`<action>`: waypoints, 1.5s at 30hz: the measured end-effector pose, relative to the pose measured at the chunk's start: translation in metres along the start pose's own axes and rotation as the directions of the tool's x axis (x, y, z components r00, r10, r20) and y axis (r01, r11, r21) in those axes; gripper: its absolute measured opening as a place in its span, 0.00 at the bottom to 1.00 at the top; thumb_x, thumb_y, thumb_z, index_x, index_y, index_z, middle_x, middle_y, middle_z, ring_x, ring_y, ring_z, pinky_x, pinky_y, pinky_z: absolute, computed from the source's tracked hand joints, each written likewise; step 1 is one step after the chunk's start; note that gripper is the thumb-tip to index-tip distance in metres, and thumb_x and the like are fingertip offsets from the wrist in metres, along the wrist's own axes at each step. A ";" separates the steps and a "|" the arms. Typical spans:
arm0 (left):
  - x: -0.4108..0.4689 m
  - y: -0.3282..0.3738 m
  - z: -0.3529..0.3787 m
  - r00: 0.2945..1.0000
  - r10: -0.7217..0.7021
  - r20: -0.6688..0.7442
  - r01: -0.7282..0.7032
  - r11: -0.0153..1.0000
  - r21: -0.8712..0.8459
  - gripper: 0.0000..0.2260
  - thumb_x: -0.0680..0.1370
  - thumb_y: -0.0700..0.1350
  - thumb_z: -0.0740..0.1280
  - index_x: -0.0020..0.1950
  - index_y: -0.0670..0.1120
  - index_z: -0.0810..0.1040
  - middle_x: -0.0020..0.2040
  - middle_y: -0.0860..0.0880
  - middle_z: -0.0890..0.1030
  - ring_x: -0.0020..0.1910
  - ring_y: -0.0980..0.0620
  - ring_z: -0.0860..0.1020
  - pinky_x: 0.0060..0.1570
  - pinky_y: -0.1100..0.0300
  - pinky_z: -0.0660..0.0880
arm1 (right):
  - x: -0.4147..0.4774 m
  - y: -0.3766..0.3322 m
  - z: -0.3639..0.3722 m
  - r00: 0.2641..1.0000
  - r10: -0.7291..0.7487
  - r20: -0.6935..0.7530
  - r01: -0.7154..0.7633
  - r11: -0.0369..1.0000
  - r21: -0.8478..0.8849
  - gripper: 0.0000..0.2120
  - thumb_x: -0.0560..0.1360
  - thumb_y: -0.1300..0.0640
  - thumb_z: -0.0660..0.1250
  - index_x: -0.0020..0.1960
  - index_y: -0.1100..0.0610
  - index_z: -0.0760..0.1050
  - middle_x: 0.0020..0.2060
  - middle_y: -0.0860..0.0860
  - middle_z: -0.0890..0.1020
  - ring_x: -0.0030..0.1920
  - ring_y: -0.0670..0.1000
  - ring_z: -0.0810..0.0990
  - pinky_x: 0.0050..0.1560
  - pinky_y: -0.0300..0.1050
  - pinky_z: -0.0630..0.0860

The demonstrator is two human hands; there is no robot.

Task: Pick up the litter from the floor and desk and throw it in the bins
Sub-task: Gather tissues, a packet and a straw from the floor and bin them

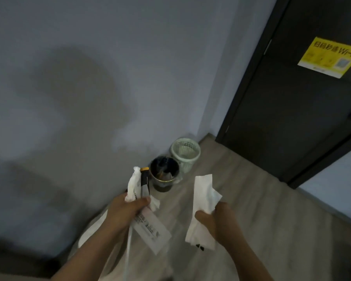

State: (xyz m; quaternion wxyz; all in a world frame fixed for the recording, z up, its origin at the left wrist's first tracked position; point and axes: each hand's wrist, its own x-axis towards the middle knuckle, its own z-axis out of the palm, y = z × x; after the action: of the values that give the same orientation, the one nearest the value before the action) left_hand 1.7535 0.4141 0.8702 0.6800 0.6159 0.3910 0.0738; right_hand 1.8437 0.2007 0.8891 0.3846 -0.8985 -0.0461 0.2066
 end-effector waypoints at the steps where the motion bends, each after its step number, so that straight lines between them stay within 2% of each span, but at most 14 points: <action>1: 0.017 0.008 0.007 1.000 0.002 -0.012 -0.002 1.000 0.007 0.09 0.68 0.39 0.75 0.44 0.36 0.82 0.40 0.34 0.83 0.38 0.39 0.81 0.45 0.44 0.79 | 0.022 -0.003 -0.008 1.000 -0.012 0.001 0.012 1.000 0.002 0.07 0.69 0.58 0.72 0.44 0.61 0.77 0.37 0.56 0.82 0.38 0.52 0.82 0.40 0.49 0.79; 4: 0.067 0.026 0.024 0.999 0.005 -0.048 -0.003 0.999 0.037 0.06 0.71 0.36 0.73 0.45 0.34 0.81 0.39 0.35 0.83 0.35 0.41 0.81 0.42 0.47 0.78 | 0.084 -0.015 -0.022 1.000 -0.012 0.005 0.012 1.000 0.002 0.07 0.70 0.58 0.72 0.45 0.60 0.77 0.36 0.50 0.81 0.36 0.46 0.80 0.32 0.39 0.75; 7: 0.116 0.039 0.037 0.998 -0.025 -0.064 0.029 0.998 0.058 0.07 0.71 0.37 0.73 0.44 0.35 0.81 0.37 0.37 0.83 0.35 0.41 0.81 0.43 0.46 0.79 | 0.142 -0.027 -0.024 1.000 0.012 0.028 -0.012 1.000 0.011 0.06 0.70 0.57 0.71 0.44 0.58 0.76 0.35 0.47 0.81 0.36 0.44 0.79 0.31 0.36 0.73; 12: 0.220 0.062 0.052 0.994 -0.051 -0.094 0.059 0.994 0.092 0.08 0.71 0.40 0.74 0.43 0.36 0.81 0.38 0.37 0.83 0.39 0.37 0.82 0.44 0.44 0.79 | 0.245 -0.051 -0.006 0.997 0.057 -0.047 -0.057 0.998 -0.001 0.11 0.68 0.54 0.73 0.34 0.54 0.71 0.32 0.47 0.78 0.33 0.44 0.78 0.30 0.39 0.74; 16: 0.318 0.077 0.062 0.993 -0.028 -0.115 0.046 0.987 0.152 0.07 0.71 0.42 0.74 0.41 0.39 0.81 0.35 0.43 0.83 0.34 0.45 0.81 0.37 0.53 0.77 | 0.325 -0.070 0.026 0.993 0.094 -0.077 -0.096 0.995 -0.021 0.14 0.66 0.54 0.76 0.36 0.60 0.72 0.30 0.52 0.77 0.33 0.52 0.78 0.31 0.42 0.70; 18: 0.361 0.081 0.076 0.993 -0.059 -0.098 0.075 0.983 0.165 0.07 0.71 0.41 0.74 0.42 0.37 0.81 0.36 0.43 0.82 0.34 0.47 0.79 0.34 0.58 0.73 | 0.365 -0.076 0.038 0.992 0.112 -0.063 -0.114 0.993 -0.033 0.10 0.65 0.56 0.75 0.37 0.57 0.74 0.29 0.49 0.77 0.32 0.51 0.78 0.31 0.44 0.71; 21: 0.422 0.082 0.096 0.988 -0.144 -0.062 0.154 0.965 0.214 0.09 0.70 0.40 0.74 0.45 0.36 0.81 0.41 0.39 0.83 0.41 0.41 0.81 0.42 0.52 0.76 | 0.423 -0.072 0.055 0.983 0.184 -0.019 -0.184 0.983 -0.022 0.09 0.67 0.57 0.73 0.45 0.61 0.80 0.32 0.49 0.79 0.34 0.50 0.79 0.37 0.45 0.76; 24: 0.471 0.073 0.112 0.978 -0.209 -0.021 0.208 0.951 0.230 0.19 0.62 0.46 0.74 0.47 0.36 0.81 0.44 0.36 0.83 0.44 0.38 0.81 0.49 0.46 0.77 | 0.470 -0.054 0.075 0.964 0.263 0.034 -0.263 0.965 -0.002 0.11 0.68 0.56 0.72 0.45 0.63 0.80 0.35 0.52 0.81 0.35 0.51 0.80 0.40 0.48 0.78; 28: 0.537 0.032 0.131 0.949 -0.315 -0.018 0.307 0.908 0.285 0.21 0.59 0.48 0.72 0.45 0.35 0.82 0.44 0.34 0.82 0.47 0.36 0.81 0.50 0.46 0.76 | 0.529 -0.017 0.104 0.937 0.333 0.102 -0.338 0.941 0.034 0.11 0.69 0.57 0.72 0.46 0.63 0.79 0.37 0.54 0.82 0.36 0.50 0.81 0.41 0.48 0.79; 32: 0.605 -0.038 0.151 0.917 -0.396 -0.049 0.387 0.852 0.353 0.21 0.61 0.49 0.73 0.44 0.33 0.81 0.45 0.33 0.82 0.47 0.37 0.80 0.47 0.50 0.75 | 0.589 0.032 0.140 0.916 0.367 0.163 -0.377 0.925 0.036 0.06 0.69 0.58 0.72 0.39 0.59 0.76 0.37 0.55 0.82 0.36 0.50 0.81 0.41 0.50 0.80; 36: 0.671 -0.124 0.171 0.881 -0.457 -0.121 0.459 0.766 0.450 0.09 0.70 0.43 0.74 0.36 0.42 0.77 0.38 0.41 0.80 0.42 0.41 0.79 0.43 0.53 0.75 | 0.644 0.089 0.176 0.899 0.387 0.205 -0.402 0.915 0.036 0.08 0.69 0.57 0.71 0.35 0.57 0.74 0.31 0.51 0.80 0.31 0.46 0.78 0.27 0.34 0.73; 39: 0.712 -0.184 0.187 0.851 -0.512 -0.115 0.488 0.693 0.531 0.08 0.72 0.44 0.73 0.42 0.41 0.77 0.42 0.42 0.78 0.41 0.45 0.76 0.42 0.54 0.71 | 0.675 0.134 0.202 0.885 0.399 0.240 -0.417 0.908 0.029 0.08 0.69 0.58 0.71 0.34 0.57 0.74 0.27 0.49 0.78 0.25 0.42 0.76 0.22 0.30 0.67; 42: 0.742 -0.236 0.200 0.814 -0.570 -0.110 0.512 0.614 0.601 0.08 0.73 0.46 0.72 0.41 0.42 0.77 0.41 0.43 0.77 0.38 0.47 0.75 0.43 0.53 0.74 | 0.697 0.173 0.226 0.865 0.412 0.287 -0.432 0.902 0.004 0.07 0.69 0.59 0.71 0.35 0.59 0.75 0.28 0.50 0.79 0.26 0.43 0.77 0.25 0.34 0.70; 45: 0.765 -0.271 0.209 0.794 -0.594 -0.126 0.542 0.598 0.591 0.14 0.74 0.43 0.72 0.53 0.35 0.78 0.38 0.43 0.74 0.39 0.47 0.74 0.33 0.60 0.70 | 0.711 0.197 0.242 0.860 0.418 0.292 -0.437 0.900 -0.001 0.08 0.69 0.59 0.71 0.35 0.63 0.76 0.28 0.54 0.78 0.28 0.49 0.77 0.28 0.40 0.72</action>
State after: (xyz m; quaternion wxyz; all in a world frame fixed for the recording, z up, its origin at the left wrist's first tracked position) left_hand 2.3036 0.6340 0.2769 0.4525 0.6434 0.5399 -0.2996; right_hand 2.3776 0.3969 0.3605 0.3477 -0.8340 0.1061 0.4151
